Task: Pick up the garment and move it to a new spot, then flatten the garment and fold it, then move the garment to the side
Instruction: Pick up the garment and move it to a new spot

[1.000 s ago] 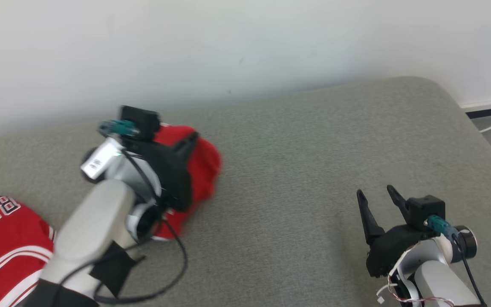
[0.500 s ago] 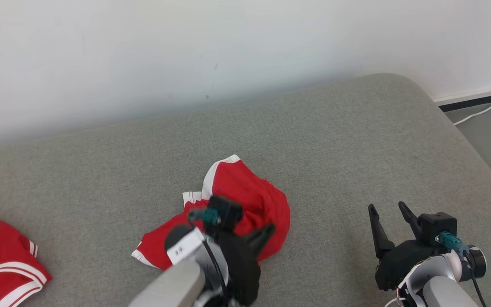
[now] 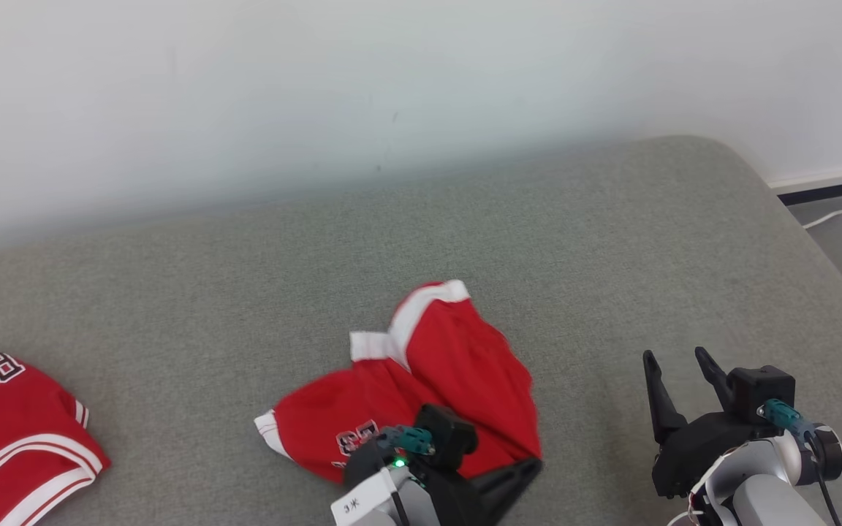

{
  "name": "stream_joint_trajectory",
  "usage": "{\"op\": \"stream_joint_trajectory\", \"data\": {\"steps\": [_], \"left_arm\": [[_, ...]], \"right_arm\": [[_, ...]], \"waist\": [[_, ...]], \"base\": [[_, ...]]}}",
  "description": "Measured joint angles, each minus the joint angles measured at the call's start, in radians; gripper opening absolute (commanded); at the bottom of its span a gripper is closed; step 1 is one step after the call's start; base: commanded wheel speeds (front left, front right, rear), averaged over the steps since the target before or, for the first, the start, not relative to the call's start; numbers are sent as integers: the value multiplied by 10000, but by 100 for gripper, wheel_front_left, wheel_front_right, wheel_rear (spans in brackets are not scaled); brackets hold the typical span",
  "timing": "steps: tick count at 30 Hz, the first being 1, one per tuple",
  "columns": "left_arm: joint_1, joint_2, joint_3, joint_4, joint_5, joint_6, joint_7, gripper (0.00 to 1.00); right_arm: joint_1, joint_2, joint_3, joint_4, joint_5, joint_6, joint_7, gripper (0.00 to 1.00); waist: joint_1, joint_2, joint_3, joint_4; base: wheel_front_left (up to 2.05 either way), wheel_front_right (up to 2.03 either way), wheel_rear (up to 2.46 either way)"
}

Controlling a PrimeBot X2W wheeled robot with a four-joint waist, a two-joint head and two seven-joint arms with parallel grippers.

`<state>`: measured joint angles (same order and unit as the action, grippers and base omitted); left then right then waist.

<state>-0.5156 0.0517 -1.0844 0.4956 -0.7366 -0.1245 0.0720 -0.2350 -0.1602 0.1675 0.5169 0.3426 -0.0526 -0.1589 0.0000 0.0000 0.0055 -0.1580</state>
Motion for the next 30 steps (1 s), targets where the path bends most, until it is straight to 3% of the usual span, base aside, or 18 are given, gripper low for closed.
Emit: {"op": "stream_joint_trajectory", "data": {"steps": [5,6,7,8,17,22,27,30], "left_arm": [[-3,-12,-525,-614,-483,2,-209,0],[-3,-15,-625,-639,-548,12,-213,13],[-2,-15,-688,-642,-566,52,-255,89],[-3,-15,-715,-652,-568,157,-339,100],[-13,-6,-449,-802,-930,750,-976,100],[-44,29,153,-516,-731,1361,-1452,100],[-116,986,520,-63,-67,2249,-1885,100],[-109,1553,840,173,257,2405,-2240,100]], "right_arm": [[-2,33,58,82,2,0,0,100],[-3,40,69,100,2,4,0,100],[-3,54,84,119,2,13,0,100],[-2,69,96,144,4,13,0,100],[12,96,82,263,56,13,-23,100],[58,71,19,307,98,15,-96,100],[66,176,171,284,100,98,-100,100],[66,224,148,268,130,144,-140,100]], "waist": [[0,0,-89,170],[0,0,-104,201],[0,0,-118,229],[0,0,-129,257],[0,1,-198,533],[0,1,-275,735],[1,0,-371,933],[0,1,-416,1017]], "base": [[0,0,0],[0,0,0],[0,0,0],[0,0,0],[0,0,0],[0,0,0],[0,0,0],[0,0,0]]}}
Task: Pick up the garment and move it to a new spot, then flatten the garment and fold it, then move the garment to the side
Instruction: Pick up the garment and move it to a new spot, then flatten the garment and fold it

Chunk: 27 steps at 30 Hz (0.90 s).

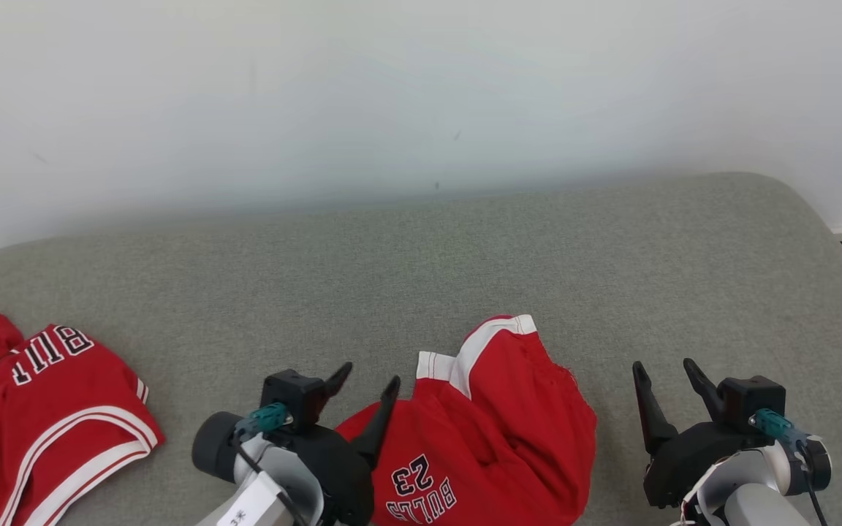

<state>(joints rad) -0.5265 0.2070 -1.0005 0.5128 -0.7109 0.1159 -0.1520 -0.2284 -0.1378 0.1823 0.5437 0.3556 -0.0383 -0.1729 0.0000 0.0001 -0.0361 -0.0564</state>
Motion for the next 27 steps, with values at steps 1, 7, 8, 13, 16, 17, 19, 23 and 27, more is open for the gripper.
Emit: {"op": "stream_joint_trajectory", "data": {"steps": [1,7,8,13,16,17,19,23,27], "left_arm": [[22,73,100,15,56,31,-140,100],[327,268,514,4,205,73,-608,100],[429,297,531,6,257,73,-614,100],[1006,380,863,-15,360,79,-773,100],[1360,337,1440,184,623,79,-809,100],[1513,332,1664,255,673,79,-871,100],[1853,328,2123,380,851,79,-880,100],[2275,174,2878,460,1300,79,-951,100],[2551,23,3381,479,1638,79,-953,100]], "right_arm": [[-1,-23,-21,-2,44,0,-8,100],[201,-102,-88,-31,54,4,-42,100],[208,-102,-90,-38,54,4,-46,100],[191,-61,-6,-67,54,33,-46,100],[192,-61,-4,-94,59,33,-46,100],[193,-59,-4,-111,75,33,-46,100],[199,-48,-40,-198,161,46,-48,100],[255,-67,-182,-316,234,44,-92,100],[357,-71,-199,-339,314,44,-92,100]], "waist": [[0,0,-13,39],[0,0,-81,301],[0,0,-88,342],[-1,0,-117,460],[0,0,-123,494],[0,0,-125,507],[0,-1,-129,539],[0,0,-127,677],[0,0,-117,854]], "base": [[0,0,0],[0,0,0],[0,0,0],[0,0,0],[0,0,0],[0,0,0],[0,0,0],[0,0,0],[0,0,0]]}}
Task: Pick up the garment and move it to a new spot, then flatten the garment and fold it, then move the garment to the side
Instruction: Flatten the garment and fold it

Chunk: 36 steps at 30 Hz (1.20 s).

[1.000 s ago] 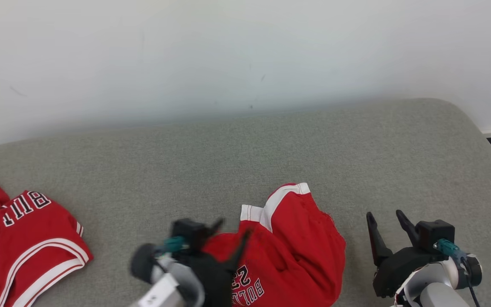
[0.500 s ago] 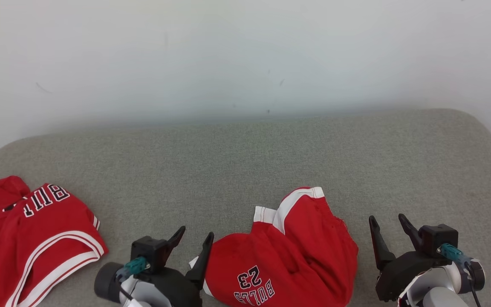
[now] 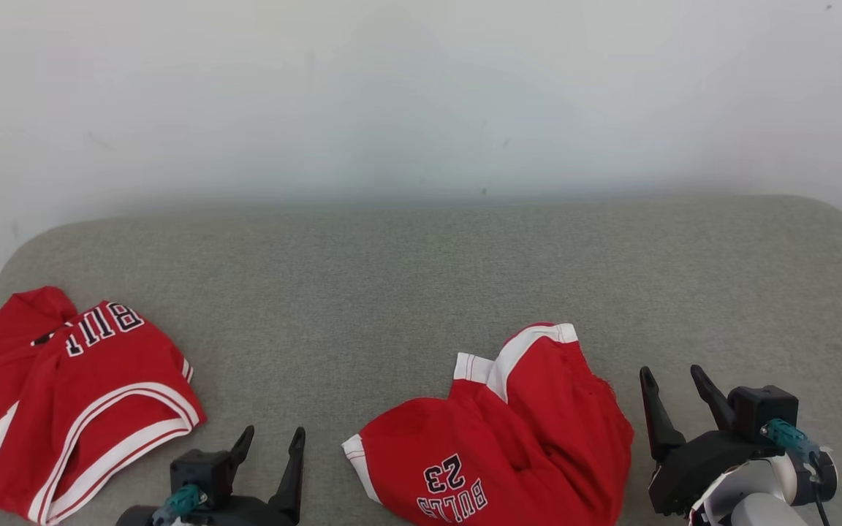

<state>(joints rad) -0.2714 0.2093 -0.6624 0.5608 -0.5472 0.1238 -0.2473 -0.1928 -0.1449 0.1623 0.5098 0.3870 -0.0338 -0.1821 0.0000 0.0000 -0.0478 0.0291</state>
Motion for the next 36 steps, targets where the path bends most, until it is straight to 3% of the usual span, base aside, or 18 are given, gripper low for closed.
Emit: {"op": "stream_joint_trajectory", "data": {"steps": [5,14,21,27,36], "left_arm": [[203,-201,343,-194,387,0,-2,100],[-279,-577,-240,-884,456,-15,-15,100],[-1846,-1168,-654,-153,104,-1304,616,100],[-2534,-1444,-589,897,-596,-2136,1273,100],[-3564,-1601,-462,2263,-1505,-2385,2044,100]], "right_arm": [[-18,42,71,-59,0,4,36,100],[-294,180,353,-81,-2,159,167,100],[-1281,272,662,104,-15,341,589,100],[-2227,464,936,654,-17,531,1001,100],[-3213,681,1304,1565,36,782,1523,100]], "waist": [[0,0,26,154],[0,0,116,66],[1,1,409,-280],[1,1,766,-518],[1,1,1375,-871]], "base": [[0,0,0],[0,0,0],[0,0,0],[0,0,0],[0,0,0]]}}
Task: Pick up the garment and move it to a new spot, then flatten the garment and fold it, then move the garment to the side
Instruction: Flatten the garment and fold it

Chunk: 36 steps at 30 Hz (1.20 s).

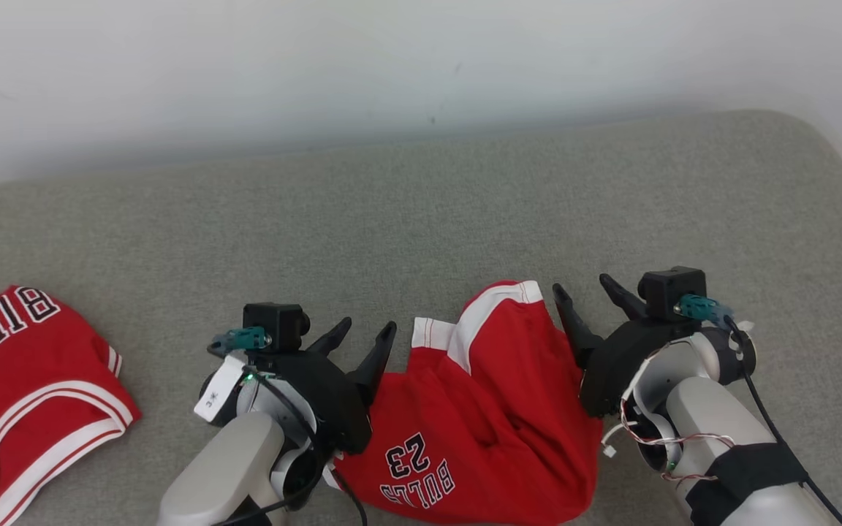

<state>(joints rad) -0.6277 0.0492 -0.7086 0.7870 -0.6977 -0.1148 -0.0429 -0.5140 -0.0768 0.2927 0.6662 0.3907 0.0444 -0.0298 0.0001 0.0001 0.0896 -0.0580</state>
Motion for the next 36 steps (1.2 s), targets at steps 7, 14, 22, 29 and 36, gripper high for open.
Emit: {"op": "stream_joint_trajectory", "data": {"steps": [7,14,22,29,36], "left_arm": [[-453,-105,-236,554,-267,-86,349,100],[-745,-128,-552,888,-727,-92,646,100],[-769,-134,-1409,420,-1361,-96,685,100],[-813,-128,-1618,635,-1582,-96,495,100],[-897,-123,-1618,1131,-1672,-96,251,100]], "right_arm": [[-366,134,272,520,268,88,136,100],[-497,155,276,884,867,255,119,100],[-576,155,775,1066,1390,267,-42,100],[-711,157,773,1239,1471,268,-378,100],[-644,153,631,1198,1455,268,-817,100]], "waist": [[0,0,351,-202],[0,0,470,-283],[0,0,445,-335],[-1,0,355,-357],[-1,0,325,-714]], "base": [[0,0,0],[0,0,0],[0,0,0],[0,0,0],[0,0,0]]}}
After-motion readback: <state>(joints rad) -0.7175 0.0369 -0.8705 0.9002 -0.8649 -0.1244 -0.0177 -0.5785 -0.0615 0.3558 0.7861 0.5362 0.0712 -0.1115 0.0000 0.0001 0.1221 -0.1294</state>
